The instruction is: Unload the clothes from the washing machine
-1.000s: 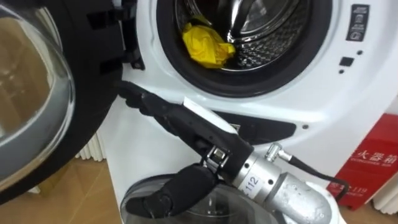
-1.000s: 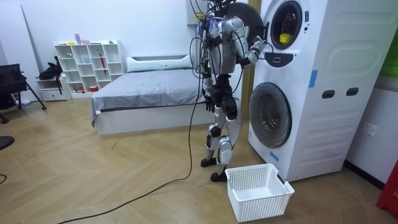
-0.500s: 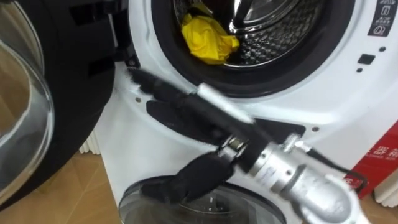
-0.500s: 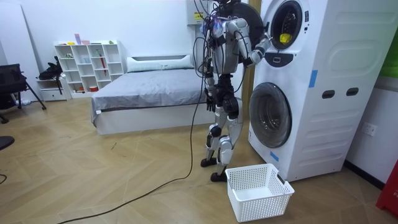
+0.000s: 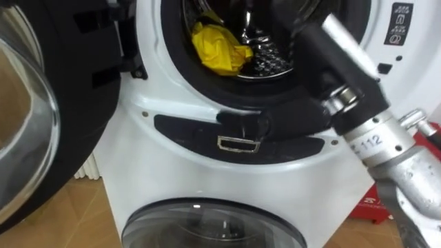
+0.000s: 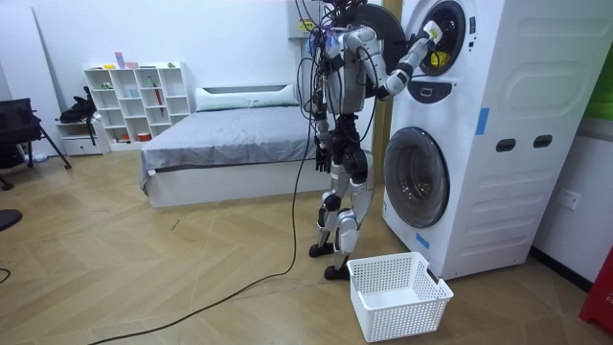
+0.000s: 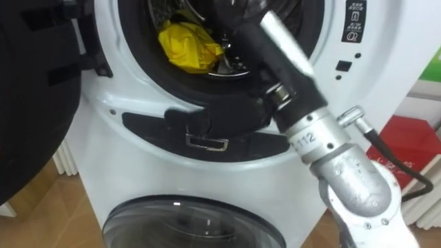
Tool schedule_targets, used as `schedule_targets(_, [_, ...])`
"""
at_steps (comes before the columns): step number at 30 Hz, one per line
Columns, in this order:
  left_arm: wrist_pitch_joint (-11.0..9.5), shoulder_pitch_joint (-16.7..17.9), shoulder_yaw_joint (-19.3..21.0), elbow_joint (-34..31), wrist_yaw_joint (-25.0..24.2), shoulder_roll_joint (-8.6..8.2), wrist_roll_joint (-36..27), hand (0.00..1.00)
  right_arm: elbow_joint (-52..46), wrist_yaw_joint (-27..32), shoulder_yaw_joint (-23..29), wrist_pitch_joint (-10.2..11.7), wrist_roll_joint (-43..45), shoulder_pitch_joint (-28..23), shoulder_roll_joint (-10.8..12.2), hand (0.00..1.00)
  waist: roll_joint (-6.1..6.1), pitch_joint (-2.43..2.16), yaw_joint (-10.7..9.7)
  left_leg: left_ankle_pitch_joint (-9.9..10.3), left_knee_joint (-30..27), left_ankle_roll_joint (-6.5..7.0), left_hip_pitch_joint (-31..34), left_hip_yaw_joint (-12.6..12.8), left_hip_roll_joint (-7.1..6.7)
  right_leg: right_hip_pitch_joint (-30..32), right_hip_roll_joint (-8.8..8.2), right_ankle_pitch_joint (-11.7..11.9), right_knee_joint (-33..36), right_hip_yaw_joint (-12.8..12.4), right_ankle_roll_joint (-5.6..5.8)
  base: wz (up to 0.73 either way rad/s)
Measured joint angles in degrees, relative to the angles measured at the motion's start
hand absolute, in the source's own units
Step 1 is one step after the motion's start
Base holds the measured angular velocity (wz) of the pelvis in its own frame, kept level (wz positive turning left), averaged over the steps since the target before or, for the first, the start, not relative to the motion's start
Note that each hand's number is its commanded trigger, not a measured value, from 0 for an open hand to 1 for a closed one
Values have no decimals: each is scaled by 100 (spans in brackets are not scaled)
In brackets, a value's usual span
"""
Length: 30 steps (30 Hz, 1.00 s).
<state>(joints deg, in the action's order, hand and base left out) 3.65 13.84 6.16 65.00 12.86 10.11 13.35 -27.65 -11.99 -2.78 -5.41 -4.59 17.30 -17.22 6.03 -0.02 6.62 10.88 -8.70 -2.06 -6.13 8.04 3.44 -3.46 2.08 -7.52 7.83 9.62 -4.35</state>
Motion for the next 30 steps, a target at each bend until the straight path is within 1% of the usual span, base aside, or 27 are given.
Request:
schedule_targets(4, [26, 25, 51, -111, -7, -1, 39, 0, 79, 129, -2, -11, 40, 27, -137, 0, 20, 12, 19, 0, 3, 0, -33, -38, -7, -52, -5, -27, -7, 20, 10, 5])
schedule_targets(5, [34, 27, 50, -119, -7, -1, 48, 0, 90, 137, -4, -18, 54, 37, -140, 0, 22, 14, 42, 0, 4, 0, -33, -39, -7, -51, -5, -28, -7, 23, 10, 0])
schedule_targets(7, [124, 6, 73, -148, -7, -2, 82, 0, 178, 149, -18, -38, 184, 97, -143, 0, 33, 18, 100, 0, 4, 0, -35, -35, -6, -39, -7, -29, 1, 37, 8, 0])
schedule_targets(10, [139, -44, 147, -152, -8, -2, 76, 0, 302, 146, -38, -56, 470, 242, -143, 0, 44, 25, 143, 0, 4, 0, -34, -37, -6, -42, -17, -31, -3, 89, 6, 3])
schedule_targets(14, [144, -72, 159, -153, -73, -1, 61, 0, 554, 133, -64, -61, 495, 357, -155, 0, 60, 26, 163, 0, 4, 0, -32, -73, -9, -66, -27, -33, -2, 150, 7, 6])
schedule_targets(17, [232, -126, 170, -137, -68, -5, 67, 0, 958, 117, -108, -95, 444, 523, -183, 0, 78, 23, 186, 1, -3, 1, -13, -105, -10, -28, -27, -33, 0, 167, 7, 4])
schedule_targets(18, [250, -125, 194, -135, -69, -5, 68, 0, 1176, 116, -107, -138, 444, 660, -202, 0, 85, 18, 196, 1, -8, 1, 3, -129, -11, -17, -29, -34, 3, 173, 7, 5])
schedule_targets(19, [274, -95, 254, -136, -70, -6, 74, 0, 1389, 117, -105, -208, 447, 828, -280, 0, 106, 2, 194, 1, -19, 2, 49, -153, -13, 13, -32, -34, 8, 198, 6, 7])
schedule_targets(22, [357, -117, 425, -147, -110, -7, 74, 0, 1728, 122, -103, -294, 489, 1191, -406, 0, 156, -31, 195, 0, -44, 3, 128, -206, -15, 34, -38, -35, 9, 261, 3, 9])
schedule_targets(24, [377, -122, 496, -145, -125, -7, 72, 0, 1855, 132, -103, -301, 494, 1319, -445, 0, 179, -36, 190, 0, -48, 3, 158, -232, -17, 35, -41, -35, -2, 314, 3, 11])
schedule_targets(26, [395, -142, 549, -145, -125, -2, 71, 0, 1953, 133, -105, -303, 503, 1382, -500, 0, 212, -44, 232, 0, -48, 3, 174, -307, -23, 24, -46, -39, -6, 344, 8, 13])
schedule_targets(27, [396, -161, 582, -144, -125, 6, 69, 0, 2030, 133, -105, -306, 503, 1421, -539, 0, 226, -32, 261, -1, -50, 3, 182, -336, -27, 22, -49, -47, -7, 357, 11, 10])
schedule_targets(28, [399, -183, 610, -145, -123, 8, 43, 0, 2145, 140, -115, -309, 502, 1470, -612, 0, 263, -9, 316, -1, -52, 3, 179, -346, -28, 15, -51, -55, -4, 366, 4, 6])
schedule_targets(29, [399, -183, 609, -146, -121, 11, 15, 0, 2246, 143, -148, -309, 502, 1516, -669, 0, 276, -4, 334, -1, -54, 3, 182, -350, -28, 15, -52, -57, -4, 372, 2, 7])
schedule_targets(30, [421, -181, 611, -146, -121, 18, -20, 0, 2516, 157, -261, -350, 503, 1651, -833, 0, 310, 2, 346, -1, -73, 3, 199, -373, -30, 14, -58, -64, -4, 398, 0, 11])
